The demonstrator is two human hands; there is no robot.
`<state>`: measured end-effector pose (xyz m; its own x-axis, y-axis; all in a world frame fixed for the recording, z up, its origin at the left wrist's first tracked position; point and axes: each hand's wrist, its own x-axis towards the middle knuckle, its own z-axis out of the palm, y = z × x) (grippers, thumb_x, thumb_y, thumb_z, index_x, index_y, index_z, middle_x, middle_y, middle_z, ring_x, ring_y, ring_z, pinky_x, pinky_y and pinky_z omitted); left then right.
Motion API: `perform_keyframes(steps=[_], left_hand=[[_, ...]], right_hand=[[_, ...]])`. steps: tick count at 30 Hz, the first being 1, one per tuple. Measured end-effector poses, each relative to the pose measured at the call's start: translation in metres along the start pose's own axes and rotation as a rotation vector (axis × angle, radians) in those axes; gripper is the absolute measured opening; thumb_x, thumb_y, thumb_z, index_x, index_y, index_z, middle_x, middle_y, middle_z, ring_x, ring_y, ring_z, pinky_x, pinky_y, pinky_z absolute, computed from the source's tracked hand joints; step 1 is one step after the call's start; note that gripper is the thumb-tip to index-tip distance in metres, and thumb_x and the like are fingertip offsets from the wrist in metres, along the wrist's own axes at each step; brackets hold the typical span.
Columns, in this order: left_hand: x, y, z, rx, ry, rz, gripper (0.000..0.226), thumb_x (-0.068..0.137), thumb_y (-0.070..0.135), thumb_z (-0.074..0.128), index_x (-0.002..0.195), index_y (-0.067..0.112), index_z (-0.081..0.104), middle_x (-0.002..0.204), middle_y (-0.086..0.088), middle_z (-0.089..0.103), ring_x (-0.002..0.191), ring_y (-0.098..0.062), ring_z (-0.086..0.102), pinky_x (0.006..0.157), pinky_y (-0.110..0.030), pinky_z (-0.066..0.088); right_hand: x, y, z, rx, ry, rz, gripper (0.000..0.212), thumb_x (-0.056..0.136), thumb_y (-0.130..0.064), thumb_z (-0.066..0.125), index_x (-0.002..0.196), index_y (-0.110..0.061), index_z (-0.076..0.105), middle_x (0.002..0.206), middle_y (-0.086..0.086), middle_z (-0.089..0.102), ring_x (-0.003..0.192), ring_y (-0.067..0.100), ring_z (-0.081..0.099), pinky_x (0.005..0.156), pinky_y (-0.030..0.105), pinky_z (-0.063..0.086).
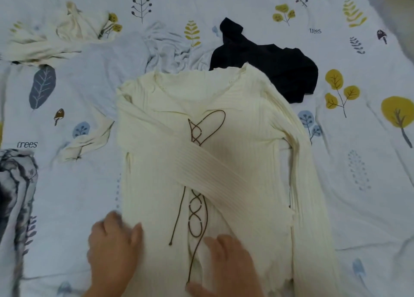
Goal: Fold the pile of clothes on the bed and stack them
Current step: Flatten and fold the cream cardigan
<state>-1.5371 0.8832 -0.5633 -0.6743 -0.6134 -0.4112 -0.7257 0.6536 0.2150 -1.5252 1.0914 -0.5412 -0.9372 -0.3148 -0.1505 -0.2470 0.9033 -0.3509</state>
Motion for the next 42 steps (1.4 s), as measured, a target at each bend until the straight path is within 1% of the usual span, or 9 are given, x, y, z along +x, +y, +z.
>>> perform_keyframes(steps=[3,13,15,20,25,30,34,38,42], left_hand=[[-0.009,-0.02,0.001,-0.164,-0.159,-0.067,0.029,0.088,0.02,0.06,0.11,0.001,0.056,0.1,-0.018,0.06,0.097,-0.035,0.056,0.082,-0.039,0.04],[-0.021,-0.061,-0.037,-0.018,-0.094,0.1,0.014,0.089,0.022,0.058,0.078,0.018,0.05,0.071,-0.005,0.061,0.066,-0.027,0.053,0.059,-0.036,0.039],[-0.026,-0.059,-0.033,0.16,-0.053,0.196,0.024,0.086,0.023,0.053,0.1,0.005,0.061,0.09,-0.019,0.061,0.076,-0.04,0.059,0.065,-0.043,0.046],[-0.057,-0.032,-0.005,0.102,0.101,0.679,0.04,0.08,0.03,0.042,0.106,0.004,0.057,0.103,-0.03,0.064,0.083,-0.043,0.067,0.069,-0.046,0.055],[-0.079,0.018,0.017,0.074,-0.011,0.984,0.044,0.068,0.022,0.043,0.101,0.014,0.07,0.105,-0.018,0.068,0.094,-0.031,0.068,0.085,-0.035,0.042],[-0.082,0.077,0.027,0.008,-0.015,1.007,0.018,0.064,0.013,0.061,0.077,0.016,0.073,0.091,-0.005,0.071,0.083,-0.022,0.07,0.069,-0.033,0.057],[-0.094,0.117,0.039,-0.091,-0.188,0.958,0.035,0.048,0.013,0.084,0.078,0.023,0.069,0.082,0.008,0.066,0.078,-0.012,0.067,0.068,-0.024,0.054],[-0.118,0.147,0.059,-0.161,-0.399,0.869,0.03,0.094,0.031,0.047,0.123,0.024,0.05,0.124,0.009,0.051,0.117,-0.007,0.043,0.099,-0.02,0.031],[-0.139,0.163,0.052,-0.554,-0.867,0.548,0.061,0.082,0.053,0.056,0.134,0.03,0.034,0.123,0.018,0.051,0.111,0.003,0.049,0.091,-0.012,0.035]], right_hand=[[-0.011,-0.025,0.018,-0.007,0.084,-0.013,0.025,0.076,-0.017,0.043,0.098,-0.026,0.05,0.064,0.0,0.067,0.047,0.014,0.061,0.043,0.019,0.045],[-0.029,-0.016,0.027,-0.263,0.181,-0.038,0.019,0.058,-0.015,0.047,0.042,-0.017,0.058,0.058,0.008,0.063,0.052,0.025,0.059,0.04,0.026,0.043],[-0.031,-0.023,0.025,-0.218,0.148,-0.037,0.003,0.046,-0.017,0.061,0.048,-0.019,0.063,0.064,0.007,0.065,0.067,0.028,0.052,0.045,0.029,0.046],[-0.026,-0.03,0.011,-0.031,0.063,-0.026,0.056,0.021,-0.029,0.082,0.076,-0.02,0.076,0.077,0.006,0.069,0.066,0.024,0.067,0.053,0.033,0.054],[-0.003,0.046,-0.026,0.047,0.259,0.352,0.045,0.062,-0.01,0.069,0.107,-0.002,0.066,0.105,0.025,0.062,0.09,0.043,0.062,0.071,0.051,0.051],[0.01,0.151,-0.061,0.137,0.029,1.016,0.059,0.08,-0.032,0.065,0.128,-0.009,0.04,0.125,0.023,0.045,0.114,0.041,0.045,0.093,0.048,0.038],[0.01,0.176,-0.068,0.229,-0.135,0.835,0.007,0.087,-0.014,0.054,0.093,-0.012,0.055,0.091,0.01,0.063,0.077,0.022,0.057,0.059,0.027,0.038],[0.011,0.166,-0.092,0.645,-0.159,0.853,0.019,0.086,-0.003,0.052,0.069,-0.01,0.059,0.059,0.002,0.058,0.052,0.017,0.05,0.051,0.025,0.036],[0.009,0.13,-0.117,1.0,-0.088,0.847,0.007,0.085,-0.004,0.057,0.081,-0.001,0.062,0.066,0.022,0.063,0.057,0.024,0.056,0.054,0.031,0.043]])
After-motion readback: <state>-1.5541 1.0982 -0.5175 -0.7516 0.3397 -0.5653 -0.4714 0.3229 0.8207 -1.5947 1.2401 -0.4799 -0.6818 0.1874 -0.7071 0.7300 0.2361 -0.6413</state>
